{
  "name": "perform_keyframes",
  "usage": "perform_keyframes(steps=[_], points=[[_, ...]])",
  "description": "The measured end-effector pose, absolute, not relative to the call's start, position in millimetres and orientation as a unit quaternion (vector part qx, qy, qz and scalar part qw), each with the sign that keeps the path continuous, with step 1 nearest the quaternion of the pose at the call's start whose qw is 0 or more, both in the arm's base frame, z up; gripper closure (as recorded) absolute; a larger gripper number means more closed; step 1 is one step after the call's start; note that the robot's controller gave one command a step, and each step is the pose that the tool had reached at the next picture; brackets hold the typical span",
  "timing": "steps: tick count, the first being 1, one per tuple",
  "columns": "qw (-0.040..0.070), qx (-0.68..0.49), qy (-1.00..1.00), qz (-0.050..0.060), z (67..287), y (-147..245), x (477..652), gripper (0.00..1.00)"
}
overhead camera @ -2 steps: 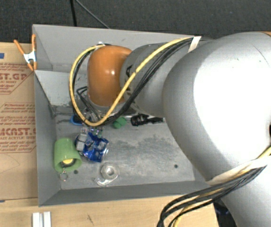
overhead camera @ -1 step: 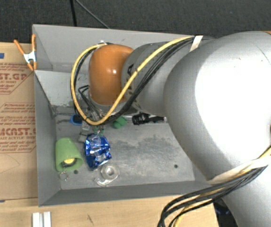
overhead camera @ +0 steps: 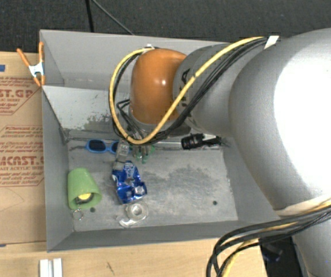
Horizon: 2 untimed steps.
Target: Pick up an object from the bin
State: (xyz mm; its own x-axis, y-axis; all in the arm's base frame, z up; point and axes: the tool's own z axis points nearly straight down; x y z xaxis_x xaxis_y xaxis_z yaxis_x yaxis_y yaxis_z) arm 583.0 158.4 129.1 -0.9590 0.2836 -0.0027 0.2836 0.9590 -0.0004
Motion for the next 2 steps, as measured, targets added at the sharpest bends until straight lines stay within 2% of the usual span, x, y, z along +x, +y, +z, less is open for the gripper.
perform_keyframes(steps=[1, 2], points=[[0.004, 0.126, 0.992, 0.002, 110.4, 162.6, 580.7, 1.0], [0.002, 0.113, 0.994, 0.002, 122.3, 219.3, 560.4, 1.0]])
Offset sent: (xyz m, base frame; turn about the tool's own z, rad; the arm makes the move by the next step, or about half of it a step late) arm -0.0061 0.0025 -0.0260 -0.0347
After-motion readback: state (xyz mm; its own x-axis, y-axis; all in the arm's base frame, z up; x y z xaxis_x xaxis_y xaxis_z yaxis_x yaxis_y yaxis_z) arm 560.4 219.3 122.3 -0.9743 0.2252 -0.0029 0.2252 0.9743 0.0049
